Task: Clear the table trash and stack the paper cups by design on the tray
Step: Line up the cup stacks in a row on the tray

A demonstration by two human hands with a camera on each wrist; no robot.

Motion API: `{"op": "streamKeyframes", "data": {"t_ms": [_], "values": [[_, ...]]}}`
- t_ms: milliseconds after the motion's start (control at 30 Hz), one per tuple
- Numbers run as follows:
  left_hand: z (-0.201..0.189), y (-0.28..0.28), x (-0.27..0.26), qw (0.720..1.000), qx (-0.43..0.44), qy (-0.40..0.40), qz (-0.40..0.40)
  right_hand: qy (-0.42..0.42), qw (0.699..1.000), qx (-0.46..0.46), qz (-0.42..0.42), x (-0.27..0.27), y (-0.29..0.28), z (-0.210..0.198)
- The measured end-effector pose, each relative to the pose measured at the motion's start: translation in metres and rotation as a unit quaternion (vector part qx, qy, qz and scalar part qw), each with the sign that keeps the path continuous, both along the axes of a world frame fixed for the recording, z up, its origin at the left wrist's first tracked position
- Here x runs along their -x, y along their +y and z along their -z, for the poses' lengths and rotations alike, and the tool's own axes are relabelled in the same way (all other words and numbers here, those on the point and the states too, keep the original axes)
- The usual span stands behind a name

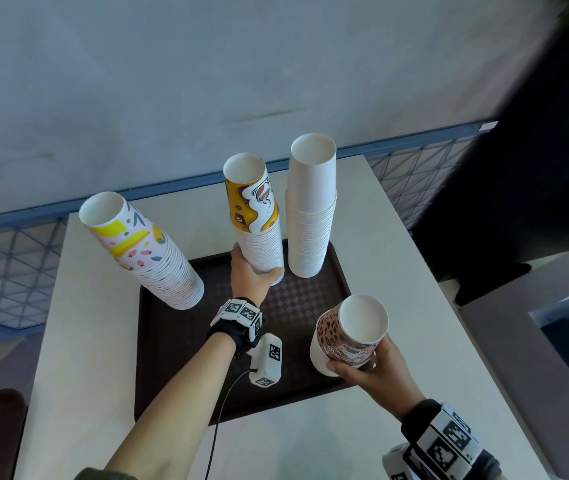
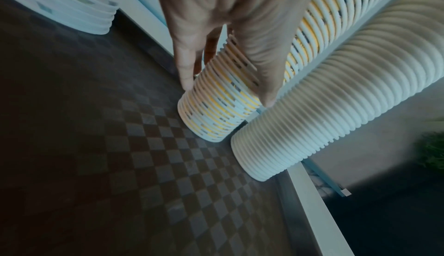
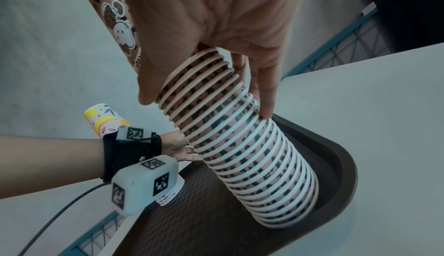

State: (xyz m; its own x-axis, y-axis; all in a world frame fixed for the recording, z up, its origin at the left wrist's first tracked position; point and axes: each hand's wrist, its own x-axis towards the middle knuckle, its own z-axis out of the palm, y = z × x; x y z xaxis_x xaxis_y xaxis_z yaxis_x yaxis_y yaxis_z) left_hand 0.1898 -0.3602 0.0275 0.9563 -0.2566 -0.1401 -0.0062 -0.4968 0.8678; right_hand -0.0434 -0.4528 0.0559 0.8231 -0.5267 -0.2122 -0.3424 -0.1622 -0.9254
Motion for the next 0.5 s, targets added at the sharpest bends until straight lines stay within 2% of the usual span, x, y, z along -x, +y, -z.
{"op": "streamKeyframes", "data": {"t_ms": [200, 333, 433, 500], "values": [[0.013, 0.055, 0.023, 0.998, -0.04, 0.03, 0.023, 0.004, 1.0, -0.009, -0.023, -0.02, 0.005, 0.001], [0.014, 0.112, 0.031, 0.997, -0.03, 0.034, -0.058, -0.001, 0.998, -0.004, -0.064, -0.05, 0.018, 0.002], [0.005, 0.145, 0.019, 0.99, -0.003, 0.021, -0.143, -0.007, 0.996, -0.008, -0.092, -0.075, 0.029, 0.006], [-0.003, 0.158, 0.005, 0.986, 0.016, 0.014, -0.164, -0.013, 0.994, -0.02, -0.104, -0.088, 0.038, 0.007]]}}
